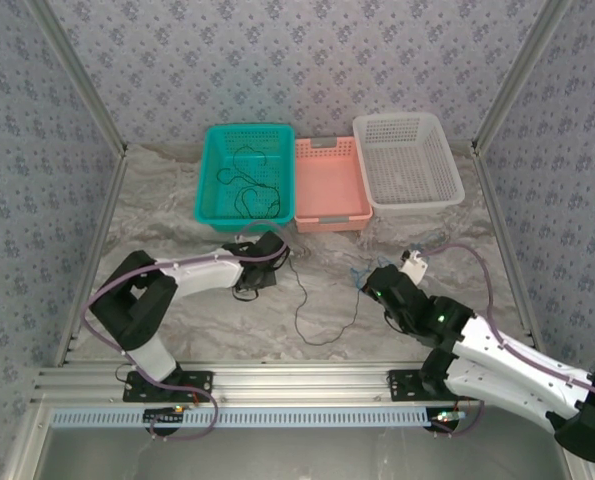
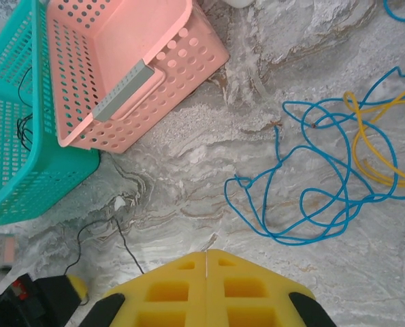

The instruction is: Untangle the cables

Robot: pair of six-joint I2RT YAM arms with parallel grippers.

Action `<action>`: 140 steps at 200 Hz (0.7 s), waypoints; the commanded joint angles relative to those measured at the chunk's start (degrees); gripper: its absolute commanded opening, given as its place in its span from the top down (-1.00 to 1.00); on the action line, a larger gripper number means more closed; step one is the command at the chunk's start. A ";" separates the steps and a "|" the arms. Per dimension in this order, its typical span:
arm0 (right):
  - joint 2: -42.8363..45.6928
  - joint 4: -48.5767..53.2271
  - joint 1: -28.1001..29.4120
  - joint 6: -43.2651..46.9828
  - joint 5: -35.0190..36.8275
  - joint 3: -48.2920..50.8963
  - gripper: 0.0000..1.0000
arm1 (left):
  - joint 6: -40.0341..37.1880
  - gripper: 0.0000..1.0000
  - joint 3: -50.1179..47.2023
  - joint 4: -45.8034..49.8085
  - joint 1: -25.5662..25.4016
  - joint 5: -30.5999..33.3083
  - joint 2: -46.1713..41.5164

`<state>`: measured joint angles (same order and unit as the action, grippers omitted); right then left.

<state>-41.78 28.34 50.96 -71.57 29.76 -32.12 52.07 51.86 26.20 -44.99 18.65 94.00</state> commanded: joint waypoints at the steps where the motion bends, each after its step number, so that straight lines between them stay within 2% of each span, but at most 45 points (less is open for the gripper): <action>1: 3.06 3.74 -1.28 2.76 1.09 -2.20 1.00 | -2.18 1.00 1.83 12.07 0.53 10.81 -8.60; 15: 6.39 5.82 -2.51 3.52 2.21 -2.34 1.00 | -3.71 1.00 3.18 18.66 2.58 13.79 -13.81; 35: 11.44 10.97 -5.01 4.36 3.19 -2.90 1.00 | -6.43 1.00 4.28 23.16 7.62 14.07 -22.32; 55: 15.17 13.86 -8.68 6.65 2.22 -3.89 1.00 | -9.64 1.00 5.54 26.04 14.30 11.41 -30.24; 73: 15.26 10.46 -12.08 10.78 -1.54 -5.01 1.00 | -12.68 1.00 6.67 26.65 18.98 7.11 -35.61; 89: 11.03 2.94 -14.11 15.30 -5.86 -7.74 1.00 | -15.03 1.00 7.73 25.98 21.34 2.13 -38.74; 105: 3.15 -4.16 -14.13 19.76 -9.97 -13.02 1.00 | -15.89 1.00 9.26 25.74 22.04 -1.42 -40.22; 140: -17.55 -13.88 -13.91 30.11 -20.56 -32.26 1.00 | -15.21 1.00 12.79 23.85 22.13 -7.94 -40.71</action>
<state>-49.17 25.43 36.99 -51.53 18.74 -53.52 38.48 61.67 50.39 -23.24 17.78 53.71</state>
